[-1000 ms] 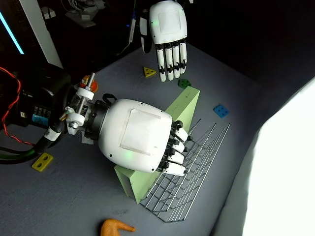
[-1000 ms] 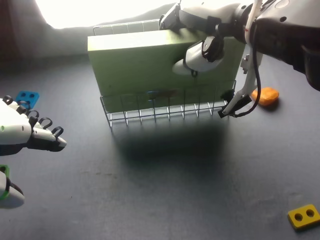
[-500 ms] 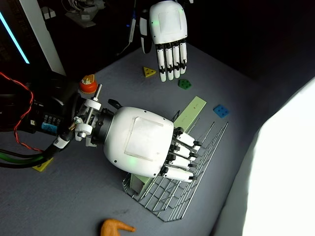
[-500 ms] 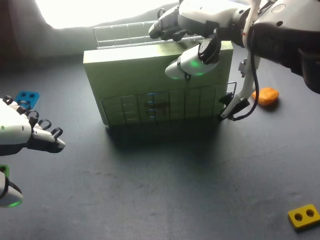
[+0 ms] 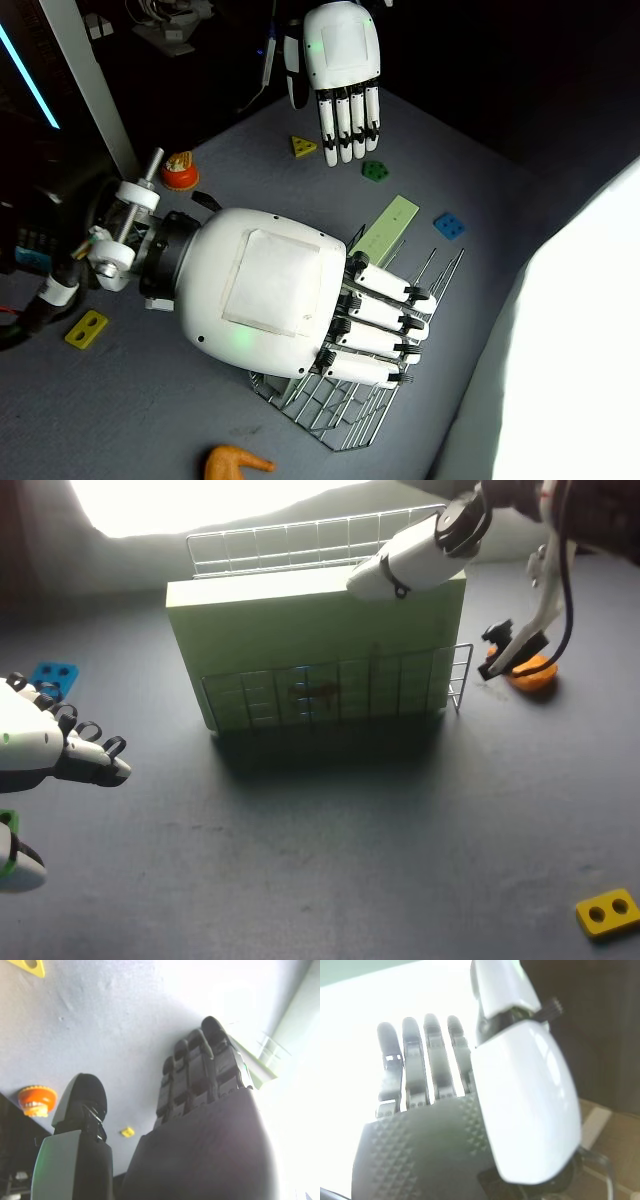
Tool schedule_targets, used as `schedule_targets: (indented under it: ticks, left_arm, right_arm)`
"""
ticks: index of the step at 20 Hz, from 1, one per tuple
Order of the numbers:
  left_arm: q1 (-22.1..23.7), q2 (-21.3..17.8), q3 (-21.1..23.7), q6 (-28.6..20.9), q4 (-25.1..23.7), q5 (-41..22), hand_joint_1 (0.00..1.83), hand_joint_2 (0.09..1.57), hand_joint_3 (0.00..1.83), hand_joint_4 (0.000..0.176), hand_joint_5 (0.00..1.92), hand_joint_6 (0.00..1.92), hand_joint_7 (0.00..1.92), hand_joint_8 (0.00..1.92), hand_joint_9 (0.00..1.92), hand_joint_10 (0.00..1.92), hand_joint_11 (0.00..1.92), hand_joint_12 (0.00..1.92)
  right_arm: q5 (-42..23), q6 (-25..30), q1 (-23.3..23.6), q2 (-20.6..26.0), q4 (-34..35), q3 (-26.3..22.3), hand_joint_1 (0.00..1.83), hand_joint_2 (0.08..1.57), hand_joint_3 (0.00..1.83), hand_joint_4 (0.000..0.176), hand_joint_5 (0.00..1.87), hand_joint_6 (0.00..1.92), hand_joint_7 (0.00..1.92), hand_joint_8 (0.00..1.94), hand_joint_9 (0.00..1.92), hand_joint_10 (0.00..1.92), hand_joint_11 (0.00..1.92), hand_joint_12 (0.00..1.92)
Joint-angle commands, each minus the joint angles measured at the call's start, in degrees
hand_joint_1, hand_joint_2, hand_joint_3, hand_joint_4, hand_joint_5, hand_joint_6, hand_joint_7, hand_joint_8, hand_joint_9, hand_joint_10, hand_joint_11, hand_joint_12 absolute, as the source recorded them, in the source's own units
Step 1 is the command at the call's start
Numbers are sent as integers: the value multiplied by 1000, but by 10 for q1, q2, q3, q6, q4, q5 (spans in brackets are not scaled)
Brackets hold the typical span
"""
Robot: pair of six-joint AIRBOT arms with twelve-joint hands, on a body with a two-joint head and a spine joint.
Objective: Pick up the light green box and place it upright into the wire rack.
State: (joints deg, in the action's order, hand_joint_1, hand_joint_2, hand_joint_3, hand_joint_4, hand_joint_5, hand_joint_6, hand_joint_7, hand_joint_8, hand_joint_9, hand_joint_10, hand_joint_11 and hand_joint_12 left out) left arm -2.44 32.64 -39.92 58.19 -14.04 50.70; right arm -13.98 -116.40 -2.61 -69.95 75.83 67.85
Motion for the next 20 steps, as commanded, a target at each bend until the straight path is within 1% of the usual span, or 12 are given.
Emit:
schedule_targets:
  ticks: [1,4,8,9,11,12,13,15,17,18,19,20]
  left_arm:
    - [4,0,1,0,-13,-28,628,1276,2,0,108,0,150,0,137,0,0,588]
    - [5,0,0,0,-12,-28,630,1272,0,0,118,3,145,1,130,1,0,639]
    - [5,0,0,1,-8,-29,594,1282,3,0,111,1,133,1,123,0,0,608]
    - [4,0,-1,1,-8,-29,584,1288,5,0,118,3,139,2,133,3,0,618]
    - [3,-1,-3,1,-8,-28,537,1284,1,0,153,10,186,9,178,13,0,724]
    - [3,-1,-4,1,-8,-28,356,1294,2,0,268,27,353,21,373,53,3,1070]
    - [3,-1,-5,1,-9,-28,303,1302,4,0,363,40,461,27,468,64,4,1243]
    - [3,0,-6,1,-9,-28,260,1315,3,0,520,65,616,41,599,87,58,1380]
    - [3,0,-2,1,-9,-28,266,1293,13,0,911,174,955,361,725,887,336,1605]
    - [3,0,-1,1,-9,-28,256,1300,6,0,941,196,942,494,684,1081,365,1640]
    - [3,0,-2,1,-9,-28,222,1312,3,0,1016,305,1006,558,744,1048,470,1610]
    - [3,0,-4,1,-9,-28,158,1349,6,0,986,712,1058,851,792,1199,528,1649]
  right_arm:
    - [-17,-9,15,13,-15,-5,757,937,0,0,15,0,33,0,18,65,0,214]
    - [-8,-46,35,64,-18,-47,585,977,15,0,2,1,73,19,55,57,0,191]
    - [-15,-67,49,164,-18,-129,217,1156,24,0,307,71,364,39,314,108,0,911]
    - [-10,-73,49,187,-18,-146,210,1179,11,0,410,81,472,35,419,150,0,1157]
    - [-4,-85,49,224,-18,-166,190,1216,12,0,517,105,639,73,594,267,0,1460]
    - [-3,-86,49,239,-17,-169,46,1259,20,0,798,417,875,488,684,934,263,1655]
    - [-3,-87,49,253,-17,-171,8,1276,10,0,812,597,855,749,650,1213,315,1721]
    - [1,-93,49,273,-17,-173,0,1278,1,0,872,821,893,1036,677,1458,388,1876]
    - [7,-98,48,288,-17,-174,0,1282,0,0,987,1314,1116,1456,956,1839,750,1919]
    - [9,-103,48,295,-17,-177,0,1282,0,0,989,1393,1125,1532,985,1892,799,1921]
    - [9,-112,49,298,-17,-179,0,1282,0,0,1132,1580,1227,1621,1132,1915,953,1921]
    - [9,-122,49,303,-17,-183,1,1291,0,22,1247,1821,1352,1815,1337,1920,1232,1921]
